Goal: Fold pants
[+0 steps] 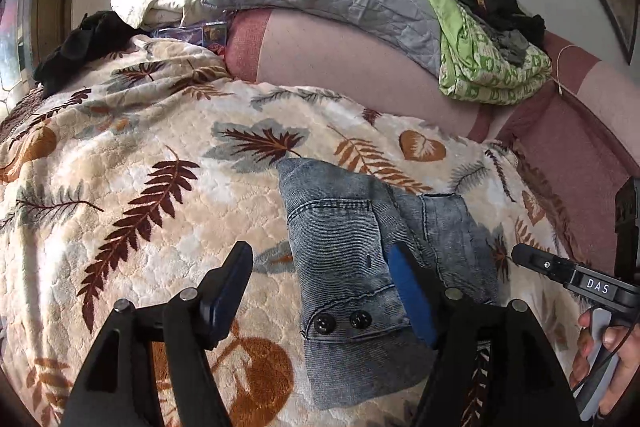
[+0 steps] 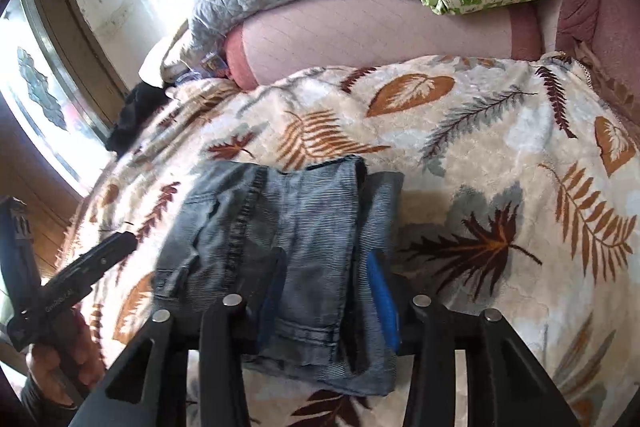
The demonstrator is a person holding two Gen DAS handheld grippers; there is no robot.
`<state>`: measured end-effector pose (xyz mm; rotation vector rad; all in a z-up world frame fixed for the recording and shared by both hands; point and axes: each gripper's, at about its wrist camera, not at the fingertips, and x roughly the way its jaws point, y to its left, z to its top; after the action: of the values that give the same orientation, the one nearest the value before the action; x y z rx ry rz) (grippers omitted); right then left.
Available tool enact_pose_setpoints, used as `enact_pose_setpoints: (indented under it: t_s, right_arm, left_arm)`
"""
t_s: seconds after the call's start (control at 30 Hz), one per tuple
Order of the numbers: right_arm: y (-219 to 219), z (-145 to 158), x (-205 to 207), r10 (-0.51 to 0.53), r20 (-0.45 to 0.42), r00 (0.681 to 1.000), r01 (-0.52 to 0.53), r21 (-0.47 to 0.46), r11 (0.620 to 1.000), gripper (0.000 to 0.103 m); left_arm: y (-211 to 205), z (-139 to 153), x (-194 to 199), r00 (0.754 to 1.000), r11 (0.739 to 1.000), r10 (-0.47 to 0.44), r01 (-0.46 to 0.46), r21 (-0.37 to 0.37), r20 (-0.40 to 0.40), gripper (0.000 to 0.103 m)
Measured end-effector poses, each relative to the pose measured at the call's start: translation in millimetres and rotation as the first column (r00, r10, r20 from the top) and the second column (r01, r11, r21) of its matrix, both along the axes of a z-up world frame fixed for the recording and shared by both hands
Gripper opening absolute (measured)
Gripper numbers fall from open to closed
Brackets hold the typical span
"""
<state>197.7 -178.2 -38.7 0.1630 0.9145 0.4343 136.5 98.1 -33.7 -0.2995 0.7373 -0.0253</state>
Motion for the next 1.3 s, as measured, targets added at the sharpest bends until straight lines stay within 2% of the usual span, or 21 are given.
enact_pose_setpoints:
  t_s: [0.07, 0.13, 0.2, 0.23, 0.27, 0.33, 0.4, 0.5, 0.6, 0.7, 0.8, 0.9, 1.17, 1.3]
  right_arm:
    - [3, 1, -11, 0.023, -0.011, 1.0, -0.022, 0.076, 0.997, 0.064]
    - [12, -13, -16, 0.058, -0.057, 0.997, -0.052, 0.099, 0.994, 0.065]
    - [22, -42, -13, 0.063, -0.157, 0.986, -0.056, 0.052, 0.997, 0.066]
    - [27, -60, -9, 0.059, -0.228, 0.972, -0.058, 0.008, 0.998, 0.069]
    - [29, -72, -8, 0.051, -0.258, 0.965, -0.055, -0.007, 0.998, 0.072]
    - [30, -66, -12, 0.037, -0.225, 0.974, -0.041, -0.012, 0.999, 0.072]
    - [28, -49, -20, 0.025, -0.194, 0.981, -0.027, -0.006, 1.0, 0.072]
    - [14, -17, -44, -0.003, -0.07, 0.998, 0.003, -0.003, 1.0, 0.072]
    - [-4, 3, -83, -0.072, 0.047, 0.996, 0.071, 0.019, 0.997, 0.082]
    - [-13, 4, -127, -0.111, 0.148, 0.983, 0.115, -0.021, 0.993, 0.09]
    - [-12, -8, -156, -0.105, 0.171, 0.98, 0.116, -0.059, 0.991, 0.091]
    - [-11, -13, -163, -0.079, 0.179, 0.981, 0.103, -0.13, 0.986, 0.091]
    - [-5, -14, -174, -0.062, 0.195, 0.979, 0.091, -0.145, 0.985, 0.091]
    - [-3, -14, -177, -0.058, 0.203, 0.977, 0.092, -0.161, 0.983, 0.091]
  left_arm:
    - [-4, 0, -9, 1.0, 1.0, -0.014, 0.014, -0.002, -0.003, 0.079]
    - [-15, -11, -9, 0.998, 0.998, -0.057, 0.058, 0.016, -0.037, 0.079]
    - [-29, -32, 0, 0.988, 0.995, -0.062, 0.072, 0.069, -0.143, 0.079]
    - [-36, -49, 8, 0.968, 0.99, -0.059, 0.088, 0.107, -0.244, 0.079]
    - [-40, -62, 13, 0.951, 0.987, -0.045, 0.09, 0.135, -0.306, 0.081]
    - [-36, -58, 5, 0.968, 0.991, -0.005, 0.038, 0.125, -0.253, 0.081]
    - [-36, -48, -1, 0.968, 0.99, 0.003, 0.032, 0.135, -0.25, 0.081]
    - [-40, -23, -21, 0.987, 0.985, 0.005, 0.023, 0.171, -0.162, 0.081]
    - [-44, -3, -45, 0.994, 0.986, 0.028, -0.011, 0.168, -0.105, 0.081]
    - [-50, 8, -65, 0.996, 0.986, 0.059, -0.046, 0.161, -0.074, 0.081]
    - [-59, 12, -80, 0.995, 0.981, 0.067, -0.051, 0.189, -0.078, 0.081]
    - [-67, 16, -95, 0.995, 0.977, 0.066, -0.049, 0.205, -0.072, 0.081]
    - [-84, 22, -115, 0.995, 0.963, 0.068, -0.047, 0.264, -0.07, 0.082]
    - [-88, 25, -120, 0.996, 0.964, 0.06, -0.04, 0.264, -0.068, 0.082]
